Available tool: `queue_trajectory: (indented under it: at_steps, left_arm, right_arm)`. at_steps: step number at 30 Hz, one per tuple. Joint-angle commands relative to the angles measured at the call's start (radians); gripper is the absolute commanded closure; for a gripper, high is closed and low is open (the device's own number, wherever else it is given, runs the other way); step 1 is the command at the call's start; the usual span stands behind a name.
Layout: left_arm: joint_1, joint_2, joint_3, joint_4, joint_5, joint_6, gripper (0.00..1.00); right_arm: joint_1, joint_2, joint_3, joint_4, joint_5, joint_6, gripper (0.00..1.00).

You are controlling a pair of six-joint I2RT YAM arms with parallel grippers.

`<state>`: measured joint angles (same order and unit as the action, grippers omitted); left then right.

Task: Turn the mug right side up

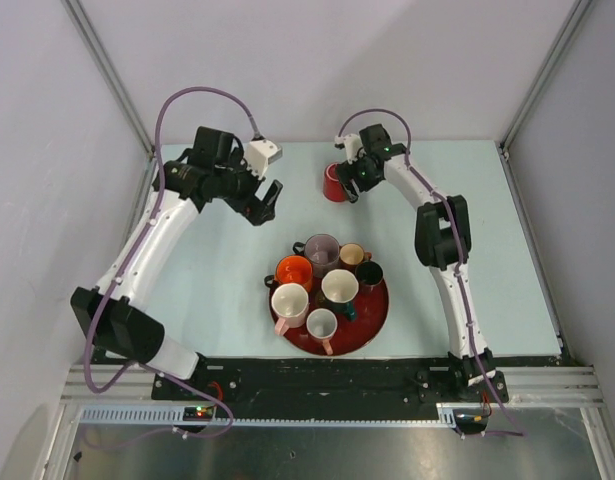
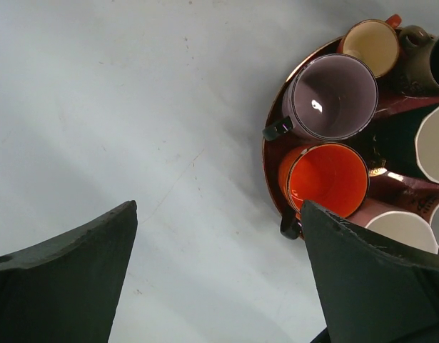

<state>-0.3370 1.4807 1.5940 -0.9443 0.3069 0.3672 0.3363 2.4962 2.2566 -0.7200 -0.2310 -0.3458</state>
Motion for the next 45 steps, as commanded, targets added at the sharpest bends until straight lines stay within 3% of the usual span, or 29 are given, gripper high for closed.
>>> queue_trajectory:
  at_steps: [1, 6, 8, 13, 18, 21, 24, 27, 30, 37, 45]
  left_arm:
    - [0.008, 0.024, 0.075, 0.03, -0.002, -0.002, 0.0]
    - [0.012, 0.038, 0.098, 0.03, 0.004, 0.057, 0.0]
    - [0.012, 0.035, 0.096, 0.029, 0.009, 0.071, 0.0]
    - [0.013, -0.003, 0.077, 0.03, 0.025, 0.148, 0.02]
    - [0.014, -0.212, -0.062, 0.14, 0.069, 0.478, 0.02]
    - [0.009, -0.361, -0.225, 0.427, 0.121, 0.624, 0.01]
    - [-0.028, -0.447, -0.368, 0.783, 0.071, 0.619, 0.01]
    - [-0.08, -0.479, -0.431, 1.001, 0.041, 0.621, 0.0]
    - [-0.129, -0.488, -0.449, 1.124, 0.07, 0.636, 0.0]
    - [-0.215, -0.484, -0.434, 1.255, 0.158, 0.587, 0.0]
    - [-0.253, -0.534, -0.448, 1.313, 0.16, 0.507, 0.04]
  right_arm:
    - [0.037, 0.015, 0.091, -0.018, 0.046, -0.078, 0.27]
    - [0.045, 0.001, 0.065, -0.008, 0.059, -0.085, 0.87]
    - [0.042, -0.016, 0.061, 0.0, 0.049, -0.07, 0.97]
    - [0.026, -0.139, 0.079, 0.003, 0.015, 0.018, 1.0]
    - [-0.043, -0.415, -0.027, 0.054, -0.212, 0.283, 1.0]
    - [-0.064, -0.605, -0.184, 0.137, -0.333, 0.421, 1.0]
    - [-0.059, -0.797, -0.378, 0.259, -0.516, 0.584, 1.0]
    - [-0.04, -0.971, -0.584, 0.534, -0.703, 0.832, 1.0]
    - [0.016, -1.106, -0.716, 0.721, -0.748, 0.979, 1.0]
    - [0.177, -1.224, -0.737, 0.728, -0.697, 0.99, 1.0]
    - [0.221, -1.242, -0.728, 0.633, -0.675, 0.948, 1.0]
